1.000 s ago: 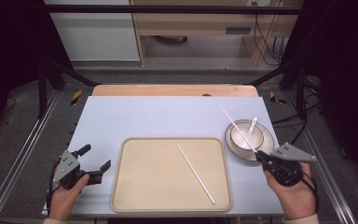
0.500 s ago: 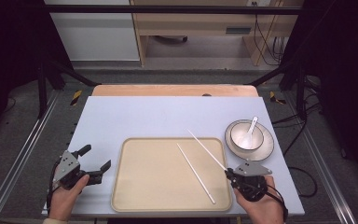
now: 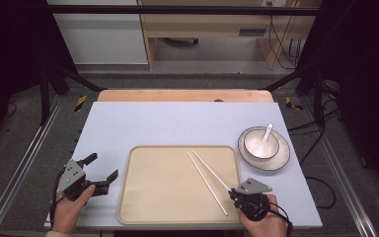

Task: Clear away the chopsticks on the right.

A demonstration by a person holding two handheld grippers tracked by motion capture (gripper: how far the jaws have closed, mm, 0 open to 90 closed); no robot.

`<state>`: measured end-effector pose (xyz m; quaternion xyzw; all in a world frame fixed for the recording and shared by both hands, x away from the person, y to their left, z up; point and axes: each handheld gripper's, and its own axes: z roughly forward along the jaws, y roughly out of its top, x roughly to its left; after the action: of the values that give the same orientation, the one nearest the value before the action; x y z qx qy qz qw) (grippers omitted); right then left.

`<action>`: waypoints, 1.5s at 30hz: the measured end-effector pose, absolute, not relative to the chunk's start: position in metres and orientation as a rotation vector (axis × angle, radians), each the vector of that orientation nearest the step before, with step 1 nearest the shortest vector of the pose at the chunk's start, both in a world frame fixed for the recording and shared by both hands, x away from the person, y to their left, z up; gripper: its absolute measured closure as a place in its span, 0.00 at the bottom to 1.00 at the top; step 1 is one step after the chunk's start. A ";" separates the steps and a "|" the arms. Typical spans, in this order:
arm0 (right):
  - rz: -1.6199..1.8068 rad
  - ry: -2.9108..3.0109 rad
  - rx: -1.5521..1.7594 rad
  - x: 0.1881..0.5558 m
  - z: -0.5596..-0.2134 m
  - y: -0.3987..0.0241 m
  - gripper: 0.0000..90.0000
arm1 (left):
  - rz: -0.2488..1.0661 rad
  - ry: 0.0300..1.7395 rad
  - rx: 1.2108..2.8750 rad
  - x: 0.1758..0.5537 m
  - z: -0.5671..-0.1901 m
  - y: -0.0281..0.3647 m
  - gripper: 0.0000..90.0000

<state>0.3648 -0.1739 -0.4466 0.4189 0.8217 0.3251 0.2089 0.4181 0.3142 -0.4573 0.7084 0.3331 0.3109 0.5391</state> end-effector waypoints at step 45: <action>1.292 1.895 1.089 0.406 -0.430 -0.197 0.10 | 0.442 0.693 2.013 0.445 -0.443 0.167 0.78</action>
<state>0.4064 -0.1968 -0.4301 0.4095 0.7127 0.4861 0.2967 0.4449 0.1668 -0.4434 0.8195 0.2822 0.1800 0.4651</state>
